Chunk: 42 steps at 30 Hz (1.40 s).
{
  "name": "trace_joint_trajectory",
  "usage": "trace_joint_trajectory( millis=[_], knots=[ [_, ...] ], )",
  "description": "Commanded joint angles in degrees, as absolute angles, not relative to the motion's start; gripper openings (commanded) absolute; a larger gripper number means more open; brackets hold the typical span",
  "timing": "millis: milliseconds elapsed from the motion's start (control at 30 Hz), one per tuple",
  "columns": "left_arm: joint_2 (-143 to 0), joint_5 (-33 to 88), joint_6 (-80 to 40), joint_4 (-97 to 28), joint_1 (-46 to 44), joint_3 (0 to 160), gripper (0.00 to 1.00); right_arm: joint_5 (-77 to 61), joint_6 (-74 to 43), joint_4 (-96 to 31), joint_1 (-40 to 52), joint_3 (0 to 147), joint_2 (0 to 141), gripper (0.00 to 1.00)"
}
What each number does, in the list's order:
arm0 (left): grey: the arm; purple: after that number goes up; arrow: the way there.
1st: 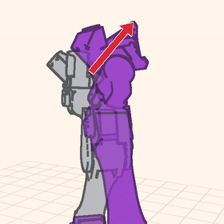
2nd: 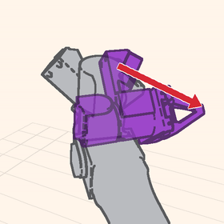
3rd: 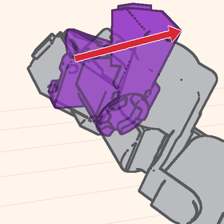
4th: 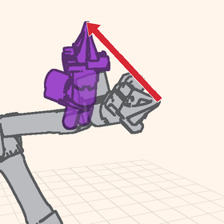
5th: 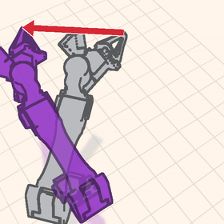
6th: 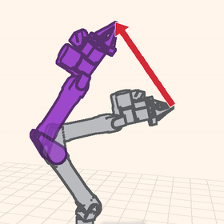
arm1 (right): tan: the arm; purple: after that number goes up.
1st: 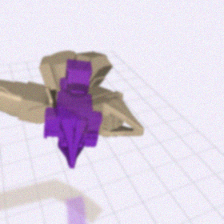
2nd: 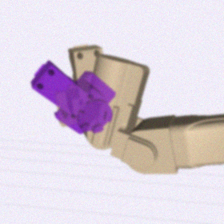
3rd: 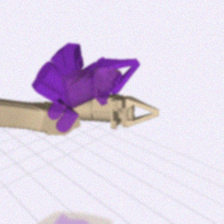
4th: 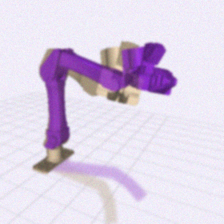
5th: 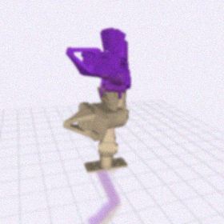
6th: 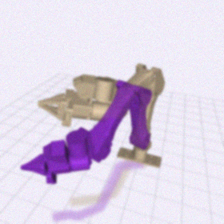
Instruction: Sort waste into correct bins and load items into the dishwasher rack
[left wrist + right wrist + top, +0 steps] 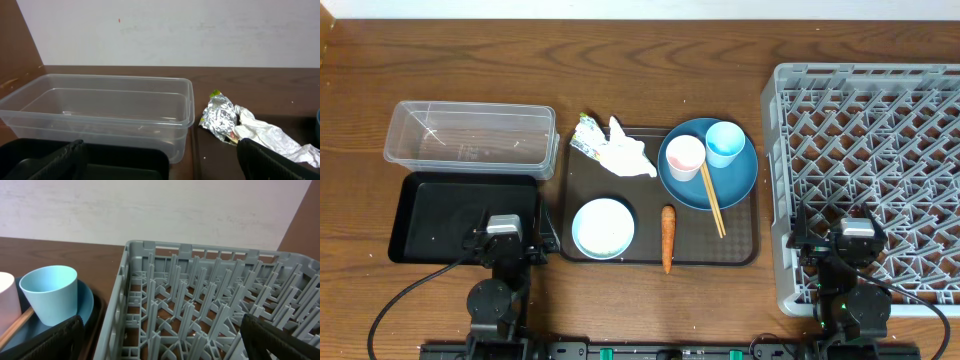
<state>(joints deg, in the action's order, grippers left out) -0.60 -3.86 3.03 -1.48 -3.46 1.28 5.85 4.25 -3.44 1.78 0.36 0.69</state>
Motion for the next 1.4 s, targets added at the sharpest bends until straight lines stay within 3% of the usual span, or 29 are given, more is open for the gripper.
trace_joint_trajectory(
  millis=[0,700,867,1200,1367],
  knots=[
    [-0.3,-5.2,3.4,-3.8,-3.2,0.2,0.98,5.8,4.8,-3.7,1.5,0.3,0.5,0.99],
    [-0.3,-5.0,3.2,-3.8,-3.2,0.2,0.98,5.8,4.8,-3.7,1.5,0.3,0.5,0.99],
    [-0.3,2.7,1.4,-2.4,-3.2,0.2,0.98,5.8,4.8,-3.7,1.5,0.3,0.5,0.99],
    [-0.3,8.7,-16.1,11.7,-3.2,7.7,0.98,5.8,4.8,-3.7,1.5,0.3,0.5,0.99],
    [-0.8,12.5,-16.8,11.7,-3.2,17.0,0.98,5.8,4.8,-3.7,1.5,0.3,0.5,0.99]
  ],
)
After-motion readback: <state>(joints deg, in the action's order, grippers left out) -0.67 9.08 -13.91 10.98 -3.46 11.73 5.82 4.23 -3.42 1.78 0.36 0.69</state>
